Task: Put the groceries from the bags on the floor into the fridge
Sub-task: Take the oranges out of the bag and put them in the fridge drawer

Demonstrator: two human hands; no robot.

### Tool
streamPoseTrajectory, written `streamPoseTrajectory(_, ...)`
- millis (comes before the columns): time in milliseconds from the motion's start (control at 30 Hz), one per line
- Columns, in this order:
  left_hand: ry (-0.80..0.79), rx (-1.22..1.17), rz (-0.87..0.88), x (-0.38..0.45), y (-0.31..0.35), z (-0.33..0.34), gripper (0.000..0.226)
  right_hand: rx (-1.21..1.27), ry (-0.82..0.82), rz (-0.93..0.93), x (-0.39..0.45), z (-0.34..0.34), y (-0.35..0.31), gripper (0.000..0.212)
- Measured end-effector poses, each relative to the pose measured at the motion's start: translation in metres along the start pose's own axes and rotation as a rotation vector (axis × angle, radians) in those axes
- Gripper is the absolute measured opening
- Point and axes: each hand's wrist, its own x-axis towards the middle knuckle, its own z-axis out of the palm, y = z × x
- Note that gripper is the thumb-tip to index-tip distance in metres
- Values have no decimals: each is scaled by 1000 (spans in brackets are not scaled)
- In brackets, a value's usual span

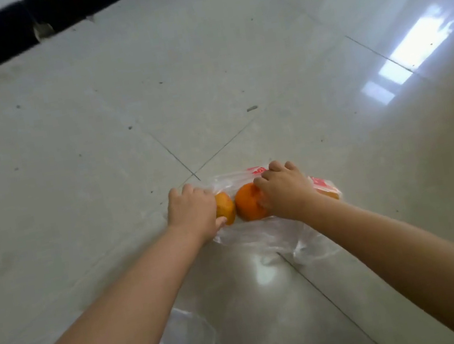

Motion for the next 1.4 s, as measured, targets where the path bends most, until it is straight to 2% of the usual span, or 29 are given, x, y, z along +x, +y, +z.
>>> streamPoseTrajectory(100, -77, -129, 12, 6, -3, 3, 64, 169, -77, 13, 10, 2, 3, 48)
streamPoseTrajectory(267, -139, -173, 73, 12, -5, 13, 78, 164, -112, 42, 14, 9, -4, 77)
streamPoseTrajectory(333, -155, -196, 80, 14, -3, 16, 89, 175, -76, 86, 14, 8, -12, 79)
streamPoseTrajectory(433, -157, -241, 52, 11, 1, 25, 90, 204, 28, 154, 8, 13, -24, 69)
streamPoseTrajectory(533, -79, -210, 38, 6, 5, 27, 86, 250, 100, 179, -9, 21, -28, 65)
streamPoseTrajectory(633, 313, -6, 173, 9, 4, 37, 104, 308, 225, 99, -37, 37, -27, 71)
streamPoseTrajectory(667, 387, 70, 234, 12, 4, 41, 101, 323, 246, 76, -46, 45, -26, 76)
streamPoseTrajectory(700, 422, 136, 278, 13, 7, 41, 87, 342, 238, 75, -54, 54, -25, 80)
streamPoseTrajectory(733, 414, 180, 313, 14, 10, 37, 69, 359, 232, 84, -62, 61, -23, 83)
streamPoseTrajectory(767, 342, 212, 328, 14, 12, 31, 54, 398, 196, 92, -68, 66, -21, 84)
streamPoseTrajectory(833, 210, 183, 288, 17, 21, 23, 40, 532, 167, 107, -77, 70, -17, 77)
streamPoseTrajectory(933, 45, 169, 195, 26, 25, 15, 40, 630, 142, 189, -87, 73, -13, 65)
streamPoseTrajectory(1000, -30, 206, 200, 19, 29, 5, 54, 576, 169, 236, -91, 75, -8, 62)
streamPoseTrajectory(1067, -62, 96, 227, 11, 30, 4, 66, 531, 134, 265, -93, 70, -4, 64)
streamPoseTrajectory(1100, -47, -34, 234, 6, 30, 5, 67, 523, 97, 267, -94, 68, -3, 68)
streamPoseTrajectory(1133, -41, -221, 233, -1, 29, 5, 66, 512, 48, 268, -94, 68, -1, 74)
streamPoseTrajectory(1200, -137, -650, 205, -16, 30, 5, 68, 475, -51, 252, -92, 67, 0, 86)
streamPoseTrajectory(1267, -249, -964, 169, -26, 35, 10, 68, 465, -115, 229, -90, 66, 0, 83)
streamPoseTrajectory(1333, -284, -1082, 124, -34, 42, 18, 59, 470, -136, 221, -90, 68, 0, 76)
streamPoseTrajectory(1400, -307, -1033, 82, -39, 47, 27, 58, 487, -136, 215, -91, 69, 2, 75)
